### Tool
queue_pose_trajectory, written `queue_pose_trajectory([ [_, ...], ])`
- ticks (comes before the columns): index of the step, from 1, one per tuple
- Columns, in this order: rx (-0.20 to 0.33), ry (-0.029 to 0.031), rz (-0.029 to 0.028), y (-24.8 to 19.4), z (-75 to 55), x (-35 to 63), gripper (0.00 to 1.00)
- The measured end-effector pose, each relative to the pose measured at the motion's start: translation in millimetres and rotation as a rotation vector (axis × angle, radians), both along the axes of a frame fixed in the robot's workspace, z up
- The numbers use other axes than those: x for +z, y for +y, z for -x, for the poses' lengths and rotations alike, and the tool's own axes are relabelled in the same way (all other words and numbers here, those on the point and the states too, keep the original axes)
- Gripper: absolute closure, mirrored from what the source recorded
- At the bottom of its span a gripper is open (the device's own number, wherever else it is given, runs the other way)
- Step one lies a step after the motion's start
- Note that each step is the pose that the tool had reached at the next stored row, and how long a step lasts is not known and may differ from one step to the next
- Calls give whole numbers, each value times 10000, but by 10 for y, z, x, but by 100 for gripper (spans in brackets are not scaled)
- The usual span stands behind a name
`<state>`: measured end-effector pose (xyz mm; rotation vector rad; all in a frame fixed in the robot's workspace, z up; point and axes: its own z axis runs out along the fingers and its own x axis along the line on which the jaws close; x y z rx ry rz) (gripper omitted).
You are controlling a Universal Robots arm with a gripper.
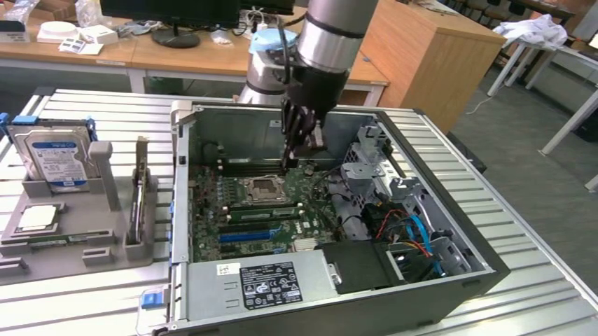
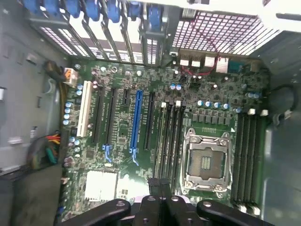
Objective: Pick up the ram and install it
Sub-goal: 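Press down the ram until it locks into place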
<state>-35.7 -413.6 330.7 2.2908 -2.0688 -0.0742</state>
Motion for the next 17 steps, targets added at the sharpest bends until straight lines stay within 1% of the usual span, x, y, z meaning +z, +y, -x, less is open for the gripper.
queue_pose_trajectory([
  [1,69,0,-1,0,-1,121,90],
  [17,70,0,1,-1,-1,122,90],
])
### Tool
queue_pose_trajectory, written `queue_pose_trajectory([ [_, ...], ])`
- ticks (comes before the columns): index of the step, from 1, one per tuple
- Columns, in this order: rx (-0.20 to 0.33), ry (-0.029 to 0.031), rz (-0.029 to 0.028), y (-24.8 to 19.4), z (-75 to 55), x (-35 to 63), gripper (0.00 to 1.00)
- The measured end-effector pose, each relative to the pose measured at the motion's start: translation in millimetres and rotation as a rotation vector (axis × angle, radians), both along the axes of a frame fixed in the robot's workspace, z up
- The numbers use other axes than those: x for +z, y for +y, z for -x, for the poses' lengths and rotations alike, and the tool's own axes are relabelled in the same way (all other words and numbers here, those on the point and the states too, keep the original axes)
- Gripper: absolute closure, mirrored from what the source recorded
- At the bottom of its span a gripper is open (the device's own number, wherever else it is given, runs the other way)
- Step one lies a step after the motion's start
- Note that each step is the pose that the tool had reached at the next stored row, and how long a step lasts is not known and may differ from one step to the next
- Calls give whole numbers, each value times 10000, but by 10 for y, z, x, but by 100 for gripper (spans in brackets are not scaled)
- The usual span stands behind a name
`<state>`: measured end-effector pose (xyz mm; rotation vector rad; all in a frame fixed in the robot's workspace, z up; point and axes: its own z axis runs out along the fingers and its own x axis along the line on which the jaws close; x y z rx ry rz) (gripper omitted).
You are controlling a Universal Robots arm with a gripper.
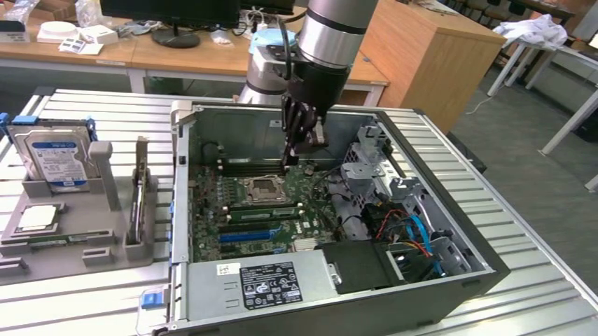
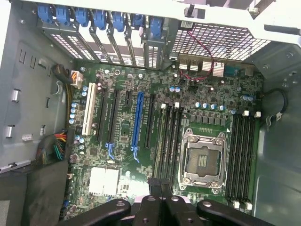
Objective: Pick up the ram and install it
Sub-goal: 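Press down the ram until it locks into place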
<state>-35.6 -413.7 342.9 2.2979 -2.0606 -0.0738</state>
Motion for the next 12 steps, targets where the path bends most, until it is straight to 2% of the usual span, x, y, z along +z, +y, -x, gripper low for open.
queue_pose_trajectory([
  [3,-52,1,2,4,0,1,90],
  [12,-1564,0,0,5,0,0,90],
])
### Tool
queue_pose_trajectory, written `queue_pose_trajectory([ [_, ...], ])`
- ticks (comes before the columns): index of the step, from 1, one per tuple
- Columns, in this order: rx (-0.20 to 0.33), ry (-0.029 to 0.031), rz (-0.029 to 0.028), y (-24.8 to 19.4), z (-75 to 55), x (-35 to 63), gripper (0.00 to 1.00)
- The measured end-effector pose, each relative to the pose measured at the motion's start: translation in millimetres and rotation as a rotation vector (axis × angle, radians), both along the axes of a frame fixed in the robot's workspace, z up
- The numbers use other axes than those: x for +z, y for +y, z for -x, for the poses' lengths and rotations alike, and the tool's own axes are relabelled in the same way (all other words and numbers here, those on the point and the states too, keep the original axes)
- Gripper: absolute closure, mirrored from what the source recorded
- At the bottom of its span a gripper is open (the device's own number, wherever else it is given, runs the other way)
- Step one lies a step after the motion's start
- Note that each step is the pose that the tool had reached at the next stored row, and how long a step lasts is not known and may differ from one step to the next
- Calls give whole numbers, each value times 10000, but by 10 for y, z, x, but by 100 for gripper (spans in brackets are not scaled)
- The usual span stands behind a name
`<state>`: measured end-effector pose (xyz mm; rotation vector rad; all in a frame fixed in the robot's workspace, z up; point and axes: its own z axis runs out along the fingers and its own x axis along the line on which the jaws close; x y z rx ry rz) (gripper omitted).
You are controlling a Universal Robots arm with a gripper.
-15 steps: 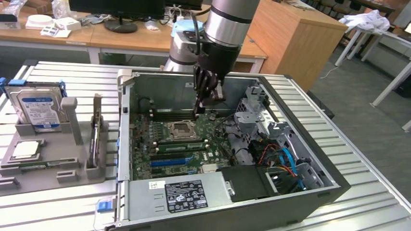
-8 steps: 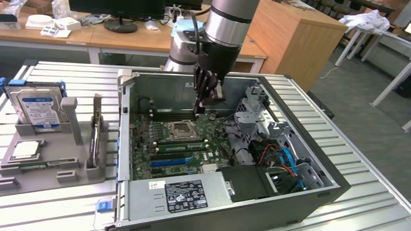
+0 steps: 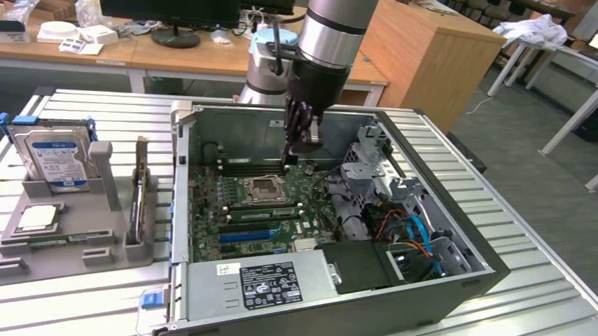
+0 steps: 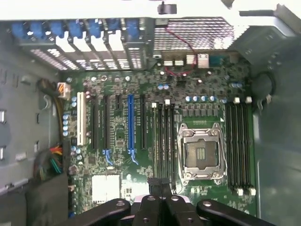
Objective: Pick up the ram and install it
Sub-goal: 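Press down the ram until it locks into place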
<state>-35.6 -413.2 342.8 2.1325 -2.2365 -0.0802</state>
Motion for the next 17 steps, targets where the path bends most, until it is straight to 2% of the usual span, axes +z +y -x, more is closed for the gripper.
queue_pose_trajectory([
  [17,-2820,-1,0,0,0,-1,90],
])
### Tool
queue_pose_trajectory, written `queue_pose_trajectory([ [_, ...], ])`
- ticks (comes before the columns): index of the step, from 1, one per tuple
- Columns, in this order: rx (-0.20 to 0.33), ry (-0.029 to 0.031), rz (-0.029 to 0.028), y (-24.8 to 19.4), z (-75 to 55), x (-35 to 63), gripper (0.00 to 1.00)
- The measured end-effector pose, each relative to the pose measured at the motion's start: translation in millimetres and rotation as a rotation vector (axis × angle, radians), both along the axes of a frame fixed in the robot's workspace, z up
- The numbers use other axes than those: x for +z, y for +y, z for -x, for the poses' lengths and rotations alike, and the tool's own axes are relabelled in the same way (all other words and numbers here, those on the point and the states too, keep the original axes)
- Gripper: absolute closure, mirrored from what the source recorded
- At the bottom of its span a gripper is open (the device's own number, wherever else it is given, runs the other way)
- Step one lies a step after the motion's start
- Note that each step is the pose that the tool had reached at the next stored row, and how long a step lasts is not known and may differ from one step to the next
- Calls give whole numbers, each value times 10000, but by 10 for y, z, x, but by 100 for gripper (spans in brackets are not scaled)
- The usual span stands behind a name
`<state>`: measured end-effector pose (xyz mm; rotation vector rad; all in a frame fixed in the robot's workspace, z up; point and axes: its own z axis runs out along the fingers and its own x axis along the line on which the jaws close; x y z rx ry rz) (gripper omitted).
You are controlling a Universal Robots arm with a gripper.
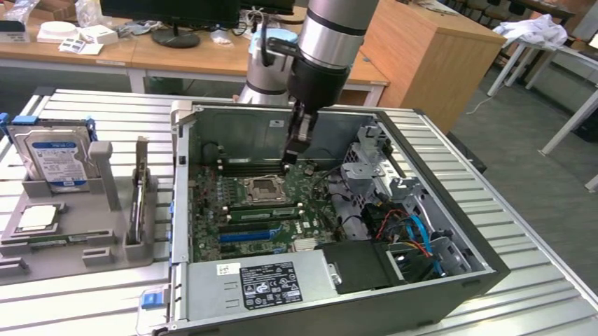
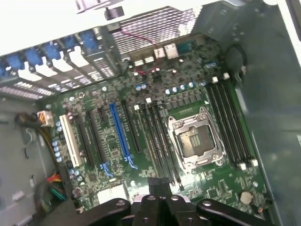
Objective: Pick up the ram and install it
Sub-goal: 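Press down the ram until it locks into place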
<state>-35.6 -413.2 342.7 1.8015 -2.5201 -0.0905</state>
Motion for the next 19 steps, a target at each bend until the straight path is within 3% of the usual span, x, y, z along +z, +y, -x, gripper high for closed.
queue_pose_trajectory([
  [19,-3156,-3,0,0,0,-3,90],
])
